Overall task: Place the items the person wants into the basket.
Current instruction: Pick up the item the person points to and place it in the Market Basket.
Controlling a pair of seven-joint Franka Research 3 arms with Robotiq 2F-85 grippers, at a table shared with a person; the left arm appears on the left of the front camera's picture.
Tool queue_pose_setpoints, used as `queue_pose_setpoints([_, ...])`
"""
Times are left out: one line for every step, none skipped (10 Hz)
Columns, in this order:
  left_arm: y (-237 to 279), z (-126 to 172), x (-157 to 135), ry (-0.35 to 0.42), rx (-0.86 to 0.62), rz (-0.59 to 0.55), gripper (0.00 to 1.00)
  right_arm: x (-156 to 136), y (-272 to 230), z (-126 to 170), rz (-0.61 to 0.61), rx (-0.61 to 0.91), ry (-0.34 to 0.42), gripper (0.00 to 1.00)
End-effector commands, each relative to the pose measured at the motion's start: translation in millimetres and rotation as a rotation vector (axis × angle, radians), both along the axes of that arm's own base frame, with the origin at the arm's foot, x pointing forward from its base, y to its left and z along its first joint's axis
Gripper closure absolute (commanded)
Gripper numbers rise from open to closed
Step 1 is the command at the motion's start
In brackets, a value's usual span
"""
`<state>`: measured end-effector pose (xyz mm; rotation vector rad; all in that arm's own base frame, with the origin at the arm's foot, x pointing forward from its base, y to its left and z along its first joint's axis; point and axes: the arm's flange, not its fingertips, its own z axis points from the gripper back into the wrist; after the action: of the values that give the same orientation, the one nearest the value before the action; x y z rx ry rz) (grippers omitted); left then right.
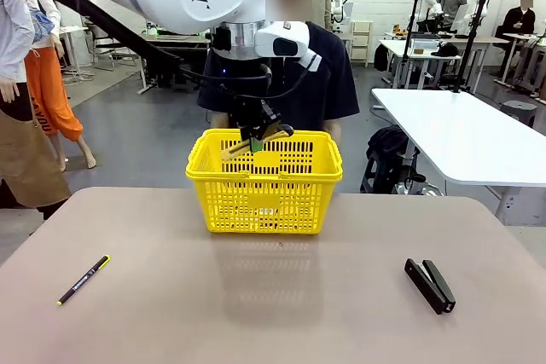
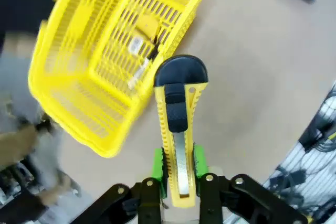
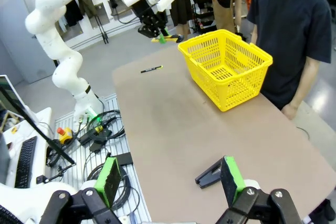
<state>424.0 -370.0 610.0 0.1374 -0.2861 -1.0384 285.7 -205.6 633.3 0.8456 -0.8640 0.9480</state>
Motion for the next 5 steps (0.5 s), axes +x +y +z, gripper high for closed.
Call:
queue_pose_setpoints([-0.4, -1.3, 40.5, -0.018, 0.095, -0.352, 0.74, 1.9, -0.5, 1.3, 0.015, 0.022, -0.025, 0.00])
queue_pose_setpoints([-2.4, -9.1, 54.0, 0.048, 0.128, -0.425, 0.74, 1.9, -0.5, 1.3, 0.015, 0.022, -0.025, 0.00])
queue_pose_setpoints([-2.6, -16.6, 65.2, 0.121, 0.153, -0.480, 0.74, 1.9, -0.5, 1.3, 0.015, 0.022, -0.025, 0.00])
queue_pose_setpoints([-1.0, -22.3, 74.8, 0.190, 0.167, -0.533, 0.74, 1.9, -0.5, 1.3, 0.015, 0.022, -0.025, 0.00])
queue_pose_setpoints([0.3, -21.6, 79.0, 0.205, 0.158, -0.538, 0.74, 1.9, -0.5, 1.3, 0.015, 0.022, -0.025, 0.00])
